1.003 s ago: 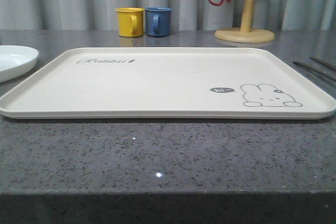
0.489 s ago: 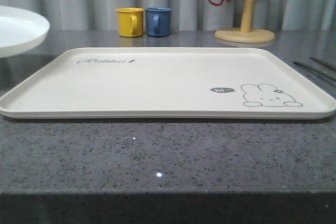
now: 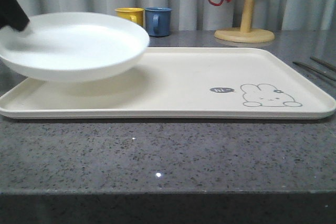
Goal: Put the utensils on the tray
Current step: 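Grasp the white plate rim with the left gripper and lift it onto the tray, then release the plate on the tray and withdraw the left gripper, then grasp the steel fork with the right gripper and lift it, then lower the fork onto the tray beside the plate and open the right gripper, then move the right gripper to the chopsticks and grasp them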
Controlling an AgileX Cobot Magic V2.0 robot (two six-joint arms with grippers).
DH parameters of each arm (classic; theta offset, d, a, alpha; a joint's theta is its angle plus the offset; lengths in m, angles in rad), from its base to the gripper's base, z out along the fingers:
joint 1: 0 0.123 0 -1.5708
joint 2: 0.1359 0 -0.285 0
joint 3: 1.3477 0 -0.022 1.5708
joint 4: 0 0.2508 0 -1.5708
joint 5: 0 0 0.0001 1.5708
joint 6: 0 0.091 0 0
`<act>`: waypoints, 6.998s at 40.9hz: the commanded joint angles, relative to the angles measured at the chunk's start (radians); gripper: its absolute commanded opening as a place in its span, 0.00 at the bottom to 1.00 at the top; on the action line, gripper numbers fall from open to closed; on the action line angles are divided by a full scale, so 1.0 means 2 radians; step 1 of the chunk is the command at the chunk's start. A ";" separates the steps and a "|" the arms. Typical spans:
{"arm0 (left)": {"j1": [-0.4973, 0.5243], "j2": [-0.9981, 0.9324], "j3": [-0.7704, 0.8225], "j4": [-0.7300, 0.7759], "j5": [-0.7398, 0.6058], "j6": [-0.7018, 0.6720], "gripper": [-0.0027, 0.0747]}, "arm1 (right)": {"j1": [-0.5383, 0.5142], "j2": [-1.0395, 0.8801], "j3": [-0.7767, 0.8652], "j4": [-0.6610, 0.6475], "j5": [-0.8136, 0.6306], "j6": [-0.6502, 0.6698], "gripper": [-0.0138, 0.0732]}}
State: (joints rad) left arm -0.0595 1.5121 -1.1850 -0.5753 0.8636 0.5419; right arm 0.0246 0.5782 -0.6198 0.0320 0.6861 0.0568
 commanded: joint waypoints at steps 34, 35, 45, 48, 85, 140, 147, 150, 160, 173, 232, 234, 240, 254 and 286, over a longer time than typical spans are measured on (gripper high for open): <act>-0.040 -0.040 -0.017 0.013 -0.039 0.001 0.54 | -0.003 0.005 -0.016 -0.001 -0.031 -0.003 0.74; -0.043 -0.051 -0.016 0.020 -0.036 0.001 0.54 | -0.003 0.005 -0.016 -0.001 -0.031 -0.003 0.74; -0.156 -0.193 0.050 0.094 -0.021 -0.010 0.54 | -0.003 0.005 -0.016 -0.001 -0.031 -0.003 0.74; -0.197 -0.230 0.073 0.159 -0.023 -0.080 0.54 | -0.003 0.005 -0.016 -0.001 -0.031 -0.003 0.74; -0.263 -0.420 0.165 0.305 -0.034 -0.241 0.54 | 0.006 0.084 -0.078 0.018 0.047 -0.020 0.74; -0.263 -0.420 0.165 0.305 -0.034 -0.241 0.54 | 0.035 0.506 -0.320 -0.008 0.130 -0.002 0.36; -0.263 -0.420 0.165 0.305 -0.034 -0.241 0.54 | 0.035 0.511 -0.320 -0.008 0.125 -0.002 0.26; -0.263 -0.420 0.165 0.305 -0.034 -0.241 0.54 | 0.035 0.514 -0.320 -0.008 0.121 -0.002 0.26; -0.263 -0.420 0.165 0.305 -0.034 -0.241 0.54 | 0.035 0.516 -0.321 -0.008 0.120 -0.002 0.15; -0.263 -0.420 0.165 0.305 -0.034 -0.241 0.54 | 0.063 0.475 -0.348 0.007 0.152 -0.002 0.15; -0.263 -0.420 0.165 0.305 -0.034 -0.241 0.54 | 0.217 0.568 -0.435 0.036 0.110 0.205 0.50; -0.263 -0.420 0.165 0.305 -0.034 -0.241 0.54 | 0.217 0.555 -0.435 0.028 0.120 0.179 0.50; -0.263 -0.420 0.165 0.305 -0.034 -0.241 0.54 | 0.212 0.509 -0.425 -0.031 0.168 0.141 0.50; -0.263 -0.420 0.165 0.305 -0.034 -0.241 0.54 | 0.076 0.445 -0.345 -0.065 0.203 0.063 0.50; -0.263 -0.420 0.165 0.305 -0.034 -0.241 0.54 | -0.005 0.522 -0.340 -0.061 0.178 -0.009 0.50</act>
State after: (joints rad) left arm -0.5797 0.6715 -0.8281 0.0334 0.8621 0.0704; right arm 0.0223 1.6477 -1.2782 -0.0826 1.0644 0.0530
